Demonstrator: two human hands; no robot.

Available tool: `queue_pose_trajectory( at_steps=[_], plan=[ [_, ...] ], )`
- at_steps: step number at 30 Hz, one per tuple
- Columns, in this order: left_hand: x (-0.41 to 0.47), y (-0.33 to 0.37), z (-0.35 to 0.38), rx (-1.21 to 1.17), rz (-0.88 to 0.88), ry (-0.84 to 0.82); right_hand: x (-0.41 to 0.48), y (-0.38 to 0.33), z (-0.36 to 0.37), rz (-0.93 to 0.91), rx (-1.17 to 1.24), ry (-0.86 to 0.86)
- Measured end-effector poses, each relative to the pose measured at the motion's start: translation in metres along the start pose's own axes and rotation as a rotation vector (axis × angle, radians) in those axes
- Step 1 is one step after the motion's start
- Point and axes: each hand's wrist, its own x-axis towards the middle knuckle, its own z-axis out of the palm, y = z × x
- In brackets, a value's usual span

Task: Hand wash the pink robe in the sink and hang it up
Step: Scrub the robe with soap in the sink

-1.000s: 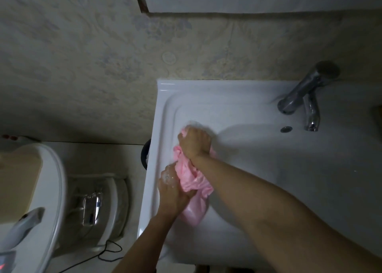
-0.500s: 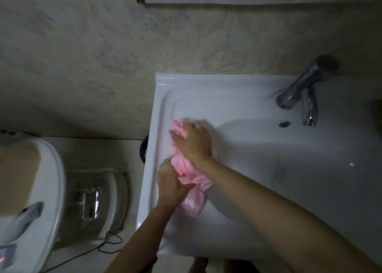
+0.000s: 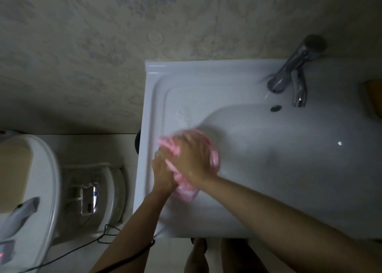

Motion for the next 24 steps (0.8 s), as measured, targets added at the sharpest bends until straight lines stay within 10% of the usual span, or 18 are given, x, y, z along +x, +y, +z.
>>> queue_pose_trajectory(
  at_steps=[9, 14, 18, 24],
  plan=[
    [0.004, 0.009, 0.001, 0.000, 0.089, 0.080, 0.075, 0.004, -0.002, 0.206, -0.063, -0.070],
    [-0.005, 0.006, 0.003, -0.094, 0.017, 0.088, -0.010, -0.004, 0.011, -0.071, -0.201, -0.022],
    [0.000, 0.009, 0.002, -0.035, 0.080, 0.041, 0.079, 0.008, 0.014, 0.172, -0.282, -0.177],
    [0.001, 0.048, -0.019, 0.032, 0.135, 0.136, 0.114, 0.031, -0.024, 0.472, 0.663, -0.260]
  ],
)
